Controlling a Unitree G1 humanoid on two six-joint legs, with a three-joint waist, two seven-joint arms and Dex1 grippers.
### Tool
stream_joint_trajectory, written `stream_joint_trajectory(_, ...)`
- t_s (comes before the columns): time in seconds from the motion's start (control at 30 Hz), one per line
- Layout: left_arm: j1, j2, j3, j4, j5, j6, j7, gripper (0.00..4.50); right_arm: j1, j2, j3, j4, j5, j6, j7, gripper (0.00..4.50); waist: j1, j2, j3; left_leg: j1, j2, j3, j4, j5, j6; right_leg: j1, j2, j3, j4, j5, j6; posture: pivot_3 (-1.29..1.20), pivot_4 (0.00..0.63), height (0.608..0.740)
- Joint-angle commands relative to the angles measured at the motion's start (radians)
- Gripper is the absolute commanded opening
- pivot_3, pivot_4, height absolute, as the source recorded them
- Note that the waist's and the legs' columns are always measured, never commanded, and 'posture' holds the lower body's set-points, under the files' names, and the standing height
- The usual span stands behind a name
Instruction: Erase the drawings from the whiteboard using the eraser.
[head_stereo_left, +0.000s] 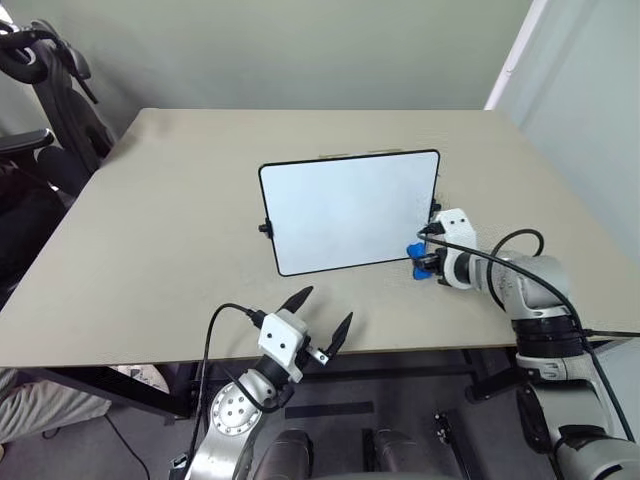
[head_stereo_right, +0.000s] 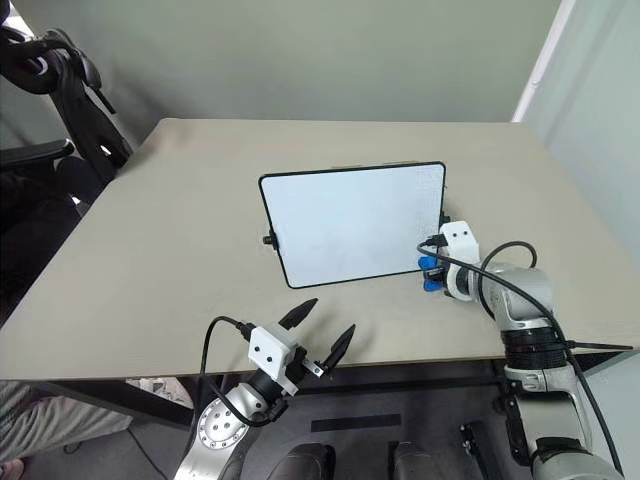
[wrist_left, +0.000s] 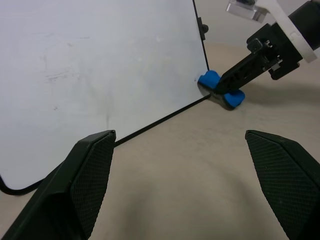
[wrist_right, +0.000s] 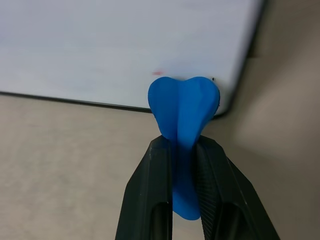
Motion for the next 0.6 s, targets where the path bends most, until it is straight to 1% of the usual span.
stream_joint_trajectory(0.03,-0.008,-0.003,-0.004,-0.041,-0.009,-0.003,-0.004,4.5,-0.034,-0.008,-0.034,-0.02,-0.001,-0.016,-0.016,0.52,-0.002,0.0,0.0,0.0,0.0,0.0,0.0,0.0,0.0,0.0,0.0,0.0,0.0,0.001,0.001,0.0,0.15,0.73)
stream_joint_trajectory(0.13,-0.009,-0.002,-0.004,-0.041,-0.011,-0.002,-0.005,4.5,-0.044,0.001,-0.036,-0.041,0.01,-0.014,-0.01,0.52,-0.005,0.0,0.0,0.0,0.001,0.0,0.0,0.003,0.005,-0.001,0.001,0.0,0.0,0.002,0.005,0.0,0.15,0.73)
stream_joint_trajectory(0.23,-0.011,-0.001,-0.004,-0.042,-0.009,0.001,-0.005,4.5,-0.046,0.015,-0.013,-0.074,0.022,0.002,0.002,0.52,-0.009,0.0,0.0,0.002,0.001,0.0,0.0,0.007,0.011,0.0,0.001,0.0,0.0,0.002,0.007,0.0,0.15,0.73)
stream_joint_trajectory(0.4,-0.013,-0.001,-0.004,-0.038,-0.006,-0.002,-0.002,4.5,-0.051,0.055,0.031,-0.088,0.022,0.012,0.004,0.52,-0.015,0.0,-0.001,0.003,0.001,0.0,0.0,0.007,0.011,0.0,0.002,0.002,-0.001,0.0,0.01,0.0,0.15,0.73)
stream_joint_trajectory(0.6,-0.008,-0.001,-0.005,-0.044,-0.005,-0.002,0.0,4.5,-0.07,0.084,0.069,-0.068,0.016,0.018,0.003,0.52,-0.015,0.001,0.0,0.003,0.001,0.0,0.0,0.004,0.012,-0.001,0.003,0.002,-0.001,0.001,0.006,0.0,0.15,0.73)
